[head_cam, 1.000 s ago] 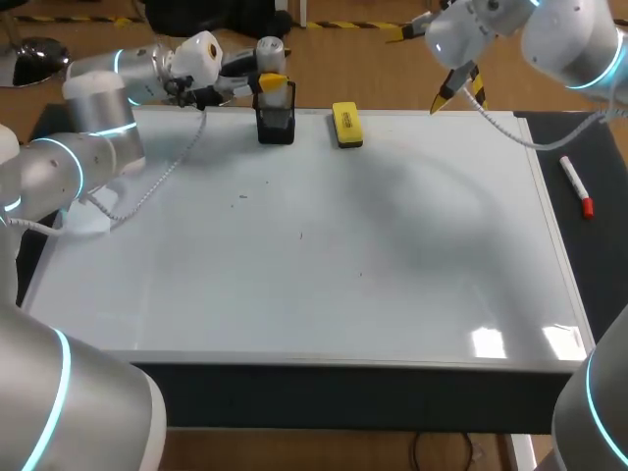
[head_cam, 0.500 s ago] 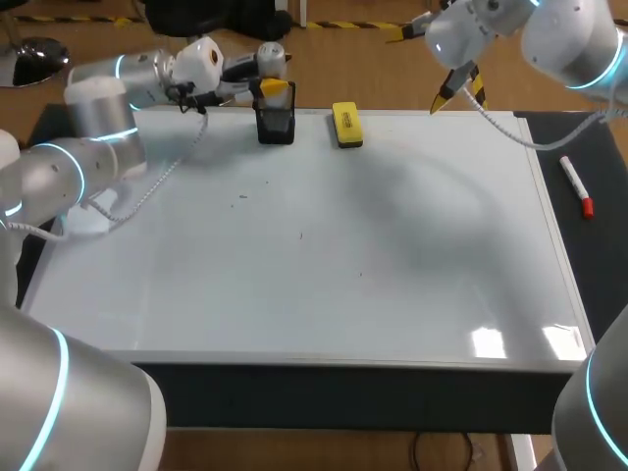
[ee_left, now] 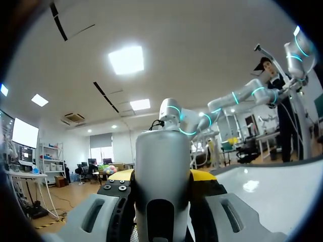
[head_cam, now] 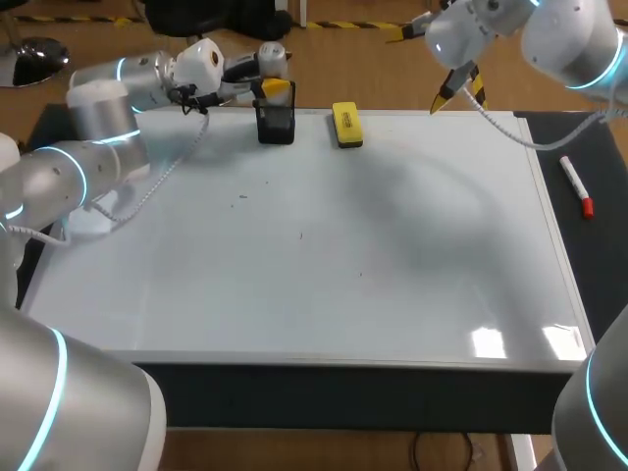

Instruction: Pick up the inspection probe, press it on each red-marked spot on the whiteboard one by one, put down the probe, pick up the eraser, and wipe off all the red marks.

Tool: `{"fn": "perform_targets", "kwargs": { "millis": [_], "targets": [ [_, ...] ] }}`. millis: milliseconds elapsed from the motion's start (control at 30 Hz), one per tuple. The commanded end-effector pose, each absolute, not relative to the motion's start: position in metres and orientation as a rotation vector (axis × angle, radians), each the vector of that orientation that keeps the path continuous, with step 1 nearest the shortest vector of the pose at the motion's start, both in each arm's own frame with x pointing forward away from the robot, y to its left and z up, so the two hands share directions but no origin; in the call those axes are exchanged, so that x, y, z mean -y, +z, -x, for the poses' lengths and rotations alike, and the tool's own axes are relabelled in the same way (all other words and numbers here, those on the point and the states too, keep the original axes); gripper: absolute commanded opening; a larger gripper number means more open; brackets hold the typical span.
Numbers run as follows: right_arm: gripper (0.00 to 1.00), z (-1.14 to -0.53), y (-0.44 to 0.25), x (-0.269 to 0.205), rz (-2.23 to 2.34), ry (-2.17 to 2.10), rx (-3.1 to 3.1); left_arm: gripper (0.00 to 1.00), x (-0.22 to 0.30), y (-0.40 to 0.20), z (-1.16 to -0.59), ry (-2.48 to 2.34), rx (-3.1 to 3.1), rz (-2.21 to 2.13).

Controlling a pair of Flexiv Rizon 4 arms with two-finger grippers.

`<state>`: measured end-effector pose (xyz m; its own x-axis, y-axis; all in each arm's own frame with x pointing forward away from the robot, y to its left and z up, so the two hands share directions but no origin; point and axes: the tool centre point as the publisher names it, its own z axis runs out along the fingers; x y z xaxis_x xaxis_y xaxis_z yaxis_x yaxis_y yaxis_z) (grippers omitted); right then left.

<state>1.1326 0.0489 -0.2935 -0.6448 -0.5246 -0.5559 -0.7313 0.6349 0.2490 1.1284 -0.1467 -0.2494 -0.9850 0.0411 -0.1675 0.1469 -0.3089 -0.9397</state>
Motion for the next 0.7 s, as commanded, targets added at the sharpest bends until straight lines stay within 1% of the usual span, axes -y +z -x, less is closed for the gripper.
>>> {"fn": "perform_targets", "kwargs": {
  "millis": [33, 700],
  "targets": [
    [1.00, -1.1326, -0.2926, -0.0487, 0.994, 0.639, -2.424, 0.00, 0.1494, -0.2369, -1.1244, -2.449, -1.825, -0.231],
    [1.00, -1.1326, -0.2926, -0.0487, 0.994, 0.639, -2.424, 0.00, 0.1474, -0.2322, -1.1281, -2.433, -1.827, -0.219]
  ]
}}
